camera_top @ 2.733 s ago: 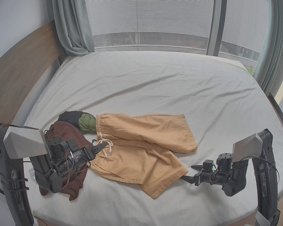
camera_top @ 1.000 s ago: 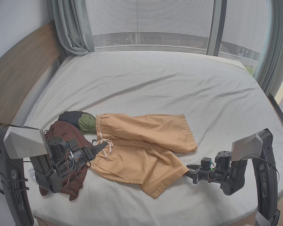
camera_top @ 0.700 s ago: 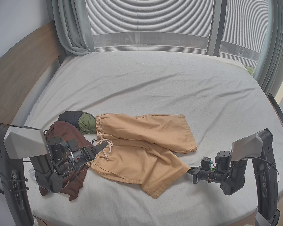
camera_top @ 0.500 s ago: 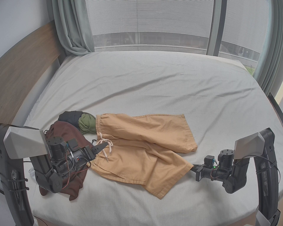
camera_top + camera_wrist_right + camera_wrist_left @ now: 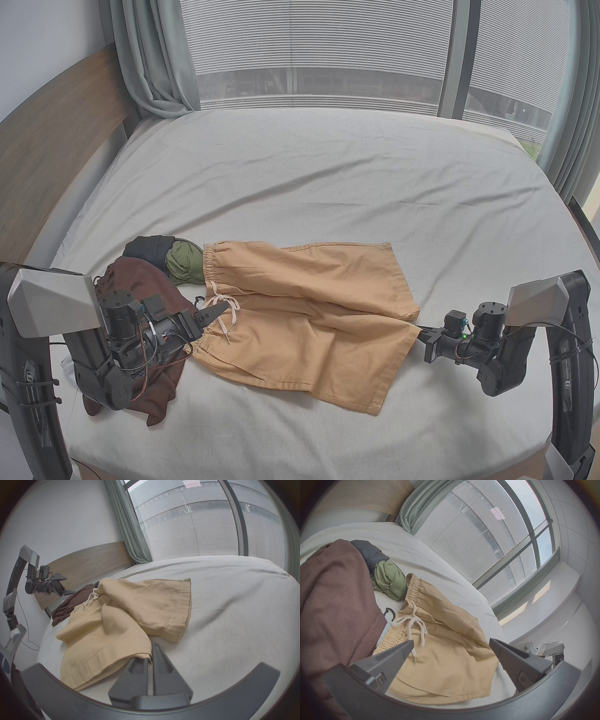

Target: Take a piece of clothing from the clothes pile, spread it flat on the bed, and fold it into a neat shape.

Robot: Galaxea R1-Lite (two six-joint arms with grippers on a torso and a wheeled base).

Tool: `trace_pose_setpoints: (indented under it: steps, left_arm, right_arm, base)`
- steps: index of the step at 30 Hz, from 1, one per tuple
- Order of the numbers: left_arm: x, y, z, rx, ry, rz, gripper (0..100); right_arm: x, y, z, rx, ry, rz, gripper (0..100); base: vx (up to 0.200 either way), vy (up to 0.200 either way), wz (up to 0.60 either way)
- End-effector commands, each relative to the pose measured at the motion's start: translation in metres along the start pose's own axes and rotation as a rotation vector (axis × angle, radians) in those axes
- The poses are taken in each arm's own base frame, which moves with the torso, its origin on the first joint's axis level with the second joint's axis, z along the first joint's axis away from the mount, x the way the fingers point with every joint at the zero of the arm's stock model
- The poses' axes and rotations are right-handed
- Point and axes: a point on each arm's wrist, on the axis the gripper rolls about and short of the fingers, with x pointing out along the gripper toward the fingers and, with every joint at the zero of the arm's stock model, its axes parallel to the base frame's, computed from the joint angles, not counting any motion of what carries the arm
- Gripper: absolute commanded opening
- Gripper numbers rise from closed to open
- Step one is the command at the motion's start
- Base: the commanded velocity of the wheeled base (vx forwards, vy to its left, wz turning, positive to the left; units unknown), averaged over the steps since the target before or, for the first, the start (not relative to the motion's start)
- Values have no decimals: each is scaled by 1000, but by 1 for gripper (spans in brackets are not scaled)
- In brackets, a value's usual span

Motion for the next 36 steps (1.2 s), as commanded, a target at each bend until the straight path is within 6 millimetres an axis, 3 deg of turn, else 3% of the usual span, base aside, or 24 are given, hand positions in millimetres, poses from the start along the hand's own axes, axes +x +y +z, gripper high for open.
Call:
trace_pose_setpoints:
  steps: [1, 12, 13, 19, 31, 36]
  left_arm:
    - [0, 0, -1, -4, 2, 1, 100]
    - [0, 1, 0, -7, 1, 2, 100]
    - [0, 1, 0, -7, 1, 2, 100]
    - [-1, 2, 1, -7, -2, 6, 100]
    - [-4, 15, 2, -9, -11, 46, 100]
    - [-4, 22, -1, -20, -6, 64, 100]
  right_arm:
    - [4, -5, 5, -16, -27, -6, 0]
    - [10, -11, 7, -19, -50, -34, 0]
    - [10, -11, 7, -16, -51, -34, 100]
    - [8, -14, 12, -13, -62, -73, 100]
    - [-44, -47, 61, -42, -167, -196, 100]
    - [-49, -39, 60, -35, -150, -181, 100]
  base:
    - [0, 0, 0]
    - [0, 0, 0]
    - [0, 0, 0]
    - [0, 0, 0]
    - [0, 0, 0]
    - [0, 0, 0]
